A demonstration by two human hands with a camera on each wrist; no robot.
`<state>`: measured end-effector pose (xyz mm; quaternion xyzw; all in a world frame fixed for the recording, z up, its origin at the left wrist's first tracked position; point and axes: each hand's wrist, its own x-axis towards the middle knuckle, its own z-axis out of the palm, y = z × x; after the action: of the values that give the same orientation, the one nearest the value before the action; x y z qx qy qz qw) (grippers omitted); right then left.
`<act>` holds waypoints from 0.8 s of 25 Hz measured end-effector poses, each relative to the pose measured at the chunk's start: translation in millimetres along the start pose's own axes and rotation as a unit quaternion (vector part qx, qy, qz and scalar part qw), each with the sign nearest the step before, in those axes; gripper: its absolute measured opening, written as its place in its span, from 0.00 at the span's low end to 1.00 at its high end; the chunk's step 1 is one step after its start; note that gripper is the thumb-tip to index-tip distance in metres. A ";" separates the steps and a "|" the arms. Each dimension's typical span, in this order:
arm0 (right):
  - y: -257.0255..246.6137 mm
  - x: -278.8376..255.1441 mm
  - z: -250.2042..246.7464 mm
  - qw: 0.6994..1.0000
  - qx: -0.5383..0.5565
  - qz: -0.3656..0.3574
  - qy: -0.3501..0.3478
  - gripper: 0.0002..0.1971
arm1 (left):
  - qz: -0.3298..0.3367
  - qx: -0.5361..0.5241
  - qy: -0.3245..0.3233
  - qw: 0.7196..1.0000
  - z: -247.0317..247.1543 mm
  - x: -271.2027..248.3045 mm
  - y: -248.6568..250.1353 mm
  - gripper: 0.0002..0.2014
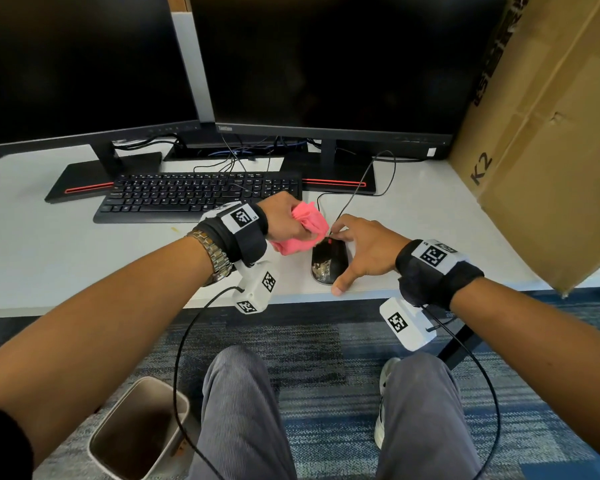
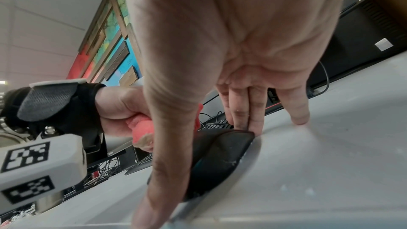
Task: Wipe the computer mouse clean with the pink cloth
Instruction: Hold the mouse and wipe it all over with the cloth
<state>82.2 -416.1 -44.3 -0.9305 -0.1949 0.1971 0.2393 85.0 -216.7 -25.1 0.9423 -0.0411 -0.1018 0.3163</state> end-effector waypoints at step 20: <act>-0.2 2.4 -1.6 1.000 -0.006 0.006 -0.005 0.53 | 0.030 0.015 0.034 0.999 27.2 -31.4 -19.3 0.09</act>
<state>84.9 -415.5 -43.6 -0.9321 -0.1913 0.2021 0.2317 48.7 -213.0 -52.8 0.9480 -0.0605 -0.0597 0.3066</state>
